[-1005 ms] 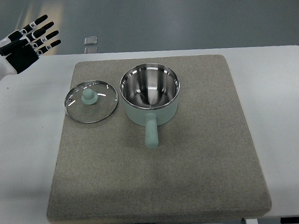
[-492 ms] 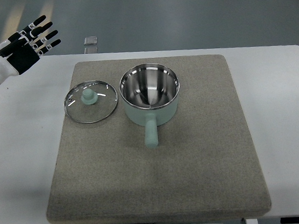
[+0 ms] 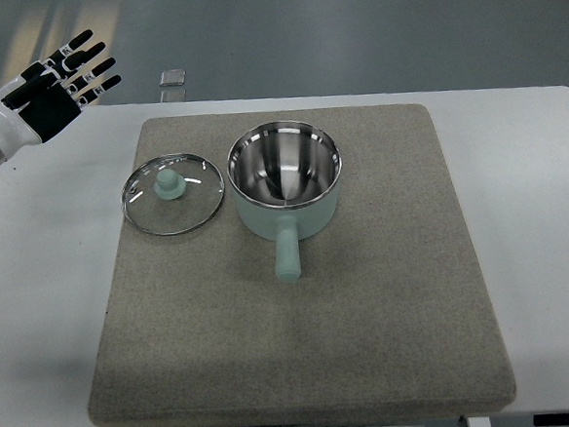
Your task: Place lid left of pot with left hand
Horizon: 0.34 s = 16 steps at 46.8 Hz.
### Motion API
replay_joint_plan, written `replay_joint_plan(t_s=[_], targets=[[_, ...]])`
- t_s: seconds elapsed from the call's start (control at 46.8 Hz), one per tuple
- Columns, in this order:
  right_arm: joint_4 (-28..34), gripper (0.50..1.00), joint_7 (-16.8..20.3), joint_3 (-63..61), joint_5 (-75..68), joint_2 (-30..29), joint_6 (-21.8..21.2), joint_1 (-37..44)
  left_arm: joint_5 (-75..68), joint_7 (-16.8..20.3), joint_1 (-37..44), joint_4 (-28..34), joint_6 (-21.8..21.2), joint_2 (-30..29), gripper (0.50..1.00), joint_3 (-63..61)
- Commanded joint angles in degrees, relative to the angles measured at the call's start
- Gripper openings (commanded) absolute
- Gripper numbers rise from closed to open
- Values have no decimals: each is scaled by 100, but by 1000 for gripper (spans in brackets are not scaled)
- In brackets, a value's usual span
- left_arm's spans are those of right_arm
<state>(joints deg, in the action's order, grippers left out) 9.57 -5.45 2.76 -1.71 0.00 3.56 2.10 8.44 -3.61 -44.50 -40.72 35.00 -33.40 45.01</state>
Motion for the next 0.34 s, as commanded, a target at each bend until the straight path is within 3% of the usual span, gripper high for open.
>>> replay_joint_plan(t_s=[0.0,0.321], targets=[[62,921,0,5,-5,0,-14,-8,-1,0,-6,3,0,0,996,8],[71,921,0,6,4,0,-5,-8,-1,0,-6,3,0,0,996,-1]])
